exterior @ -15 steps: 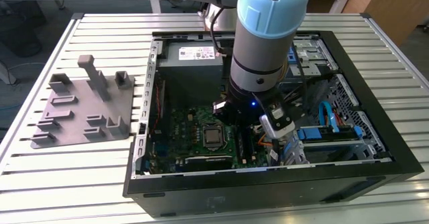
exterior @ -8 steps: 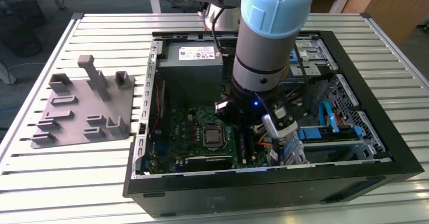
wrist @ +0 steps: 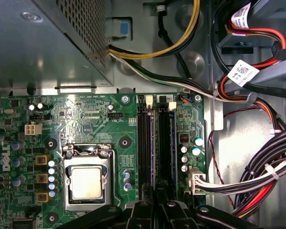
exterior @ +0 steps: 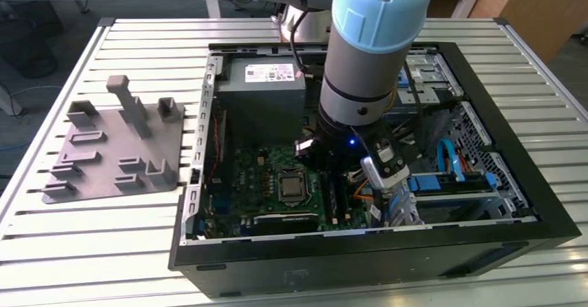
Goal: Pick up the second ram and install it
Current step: 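Insert the second ram into the second slot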
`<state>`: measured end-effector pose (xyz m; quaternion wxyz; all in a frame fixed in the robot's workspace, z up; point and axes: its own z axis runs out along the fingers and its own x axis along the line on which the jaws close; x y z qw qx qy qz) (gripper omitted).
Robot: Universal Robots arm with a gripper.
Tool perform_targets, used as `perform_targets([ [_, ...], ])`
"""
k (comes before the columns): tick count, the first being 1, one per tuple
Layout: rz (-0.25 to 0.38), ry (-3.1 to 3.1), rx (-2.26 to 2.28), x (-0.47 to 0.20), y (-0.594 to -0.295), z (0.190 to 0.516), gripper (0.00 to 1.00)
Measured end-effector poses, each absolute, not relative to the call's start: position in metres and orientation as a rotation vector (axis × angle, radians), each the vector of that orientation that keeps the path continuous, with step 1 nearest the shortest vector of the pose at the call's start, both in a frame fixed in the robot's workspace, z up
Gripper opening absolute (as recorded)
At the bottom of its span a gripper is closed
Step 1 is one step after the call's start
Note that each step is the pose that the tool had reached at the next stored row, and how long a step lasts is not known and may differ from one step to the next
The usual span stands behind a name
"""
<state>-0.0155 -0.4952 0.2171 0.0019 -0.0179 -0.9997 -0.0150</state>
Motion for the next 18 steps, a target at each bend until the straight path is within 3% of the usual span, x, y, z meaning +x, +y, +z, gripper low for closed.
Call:
perform_targets([
  [18, -0.061, -3.136, -0.047, -0.0149, -0.492, 0.2156, 0.14],
])
